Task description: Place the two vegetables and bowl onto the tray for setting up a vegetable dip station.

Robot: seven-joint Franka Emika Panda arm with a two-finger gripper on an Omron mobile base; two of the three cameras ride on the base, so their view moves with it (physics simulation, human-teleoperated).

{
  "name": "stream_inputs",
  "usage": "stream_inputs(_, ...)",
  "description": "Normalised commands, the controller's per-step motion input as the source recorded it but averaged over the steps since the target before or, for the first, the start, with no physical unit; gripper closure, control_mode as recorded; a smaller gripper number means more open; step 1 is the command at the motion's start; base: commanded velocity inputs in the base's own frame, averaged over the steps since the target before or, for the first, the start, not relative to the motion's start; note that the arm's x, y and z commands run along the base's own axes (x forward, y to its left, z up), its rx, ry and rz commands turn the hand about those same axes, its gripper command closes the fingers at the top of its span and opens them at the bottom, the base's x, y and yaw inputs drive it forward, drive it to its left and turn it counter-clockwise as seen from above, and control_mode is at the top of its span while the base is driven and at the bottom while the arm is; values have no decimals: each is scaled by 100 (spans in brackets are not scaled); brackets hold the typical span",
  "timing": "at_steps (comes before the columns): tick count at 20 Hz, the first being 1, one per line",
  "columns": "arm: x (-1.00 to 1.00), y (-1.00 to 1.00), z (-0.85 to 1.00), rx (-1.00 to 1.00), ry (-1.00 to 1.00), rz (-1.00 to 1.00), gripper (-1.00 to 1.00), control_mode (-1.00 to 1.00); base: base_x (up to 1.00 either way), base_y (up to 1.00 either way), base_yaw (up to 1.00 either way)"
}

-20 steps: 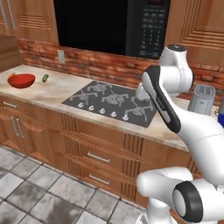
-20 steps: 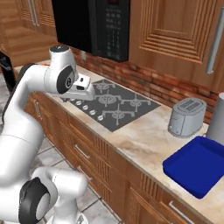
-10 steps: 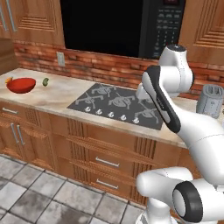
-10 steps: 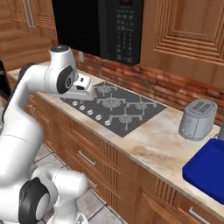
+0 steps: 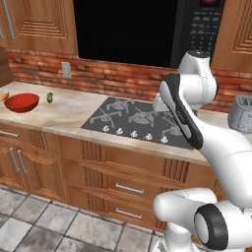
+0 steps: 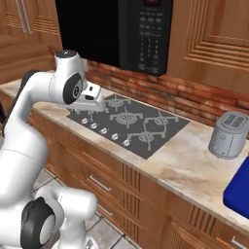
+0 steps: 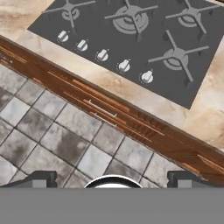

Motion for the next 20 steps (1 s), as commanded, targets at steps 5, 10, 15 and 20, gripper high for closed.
stream_inputs(5,0,0,0,0,0,0,-100,100,0,59,-22)
stream_inputs(10,0,0,0,0,0,0,-100,100,0,59,-22)
stream_inputs(15,0,0,0,0,0,0,-100,100,0,60,-21)
stream_inputs(20,0,0,0,0,0,0,-100,100,0,62,-16)
